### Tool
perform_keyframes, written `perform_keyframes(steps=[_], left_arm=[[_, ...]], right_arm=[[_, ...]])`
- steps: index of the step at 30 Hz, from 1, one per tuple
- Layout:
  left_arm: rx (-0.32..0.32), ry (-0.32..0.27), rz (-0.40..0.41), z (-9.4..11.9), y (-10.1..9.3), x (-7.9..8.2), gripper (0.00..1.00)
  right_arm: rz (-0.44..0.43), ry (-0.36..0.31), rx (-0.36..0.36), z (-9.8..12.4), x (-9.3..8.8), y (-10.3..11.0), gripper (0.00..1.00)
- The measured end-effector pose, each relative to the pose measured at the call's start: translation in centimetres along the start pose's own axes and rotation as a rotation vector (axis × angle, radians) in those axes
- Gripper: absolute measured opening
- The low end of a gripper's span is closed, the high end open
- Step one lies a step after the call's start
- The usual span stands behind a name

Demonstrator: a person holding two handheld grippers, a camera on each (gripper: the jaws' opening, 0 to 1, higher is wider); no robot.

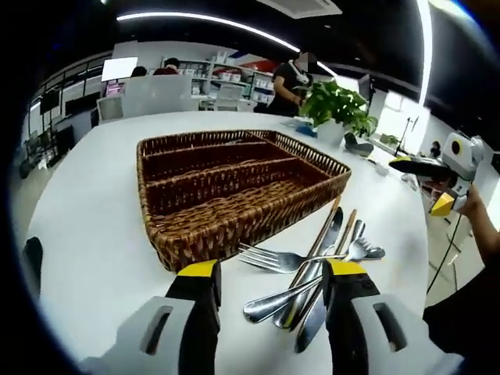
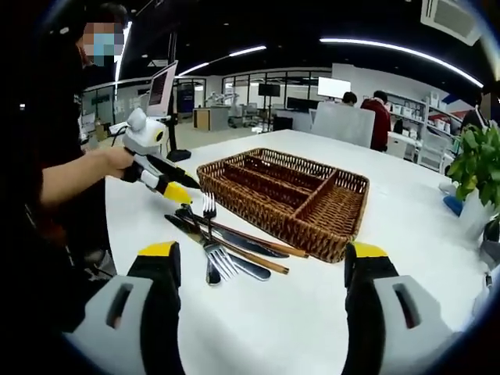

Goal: Arrange the knives, forks, and spoons in their matching storage slots by inserting each utensil handle-first until every utensil is classified and aligned in the correct compartment

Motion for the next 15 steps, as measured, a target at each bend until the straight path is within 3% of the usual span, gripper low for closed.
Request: perform_keyframes(steps=[15], left_arm=[[-0.073, 0.026, 0.120, -2.0, 1.3, -0.4, 0.27]], right_arm=[[-0.005, 0.012, 0.018, -0.2, -0.4, 0.4, 0.85]])
Point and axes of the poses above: the point that each gripper's makers call its tool centre point, and the gripper's own axes: z roughly backward along the fingers, y roughly to its left, x roughly out of its top, the point moved 10 cm from there along z, roughly backward along the fingers, and after that the axes turned 2 degrees about -y, right-handed, at the moved point
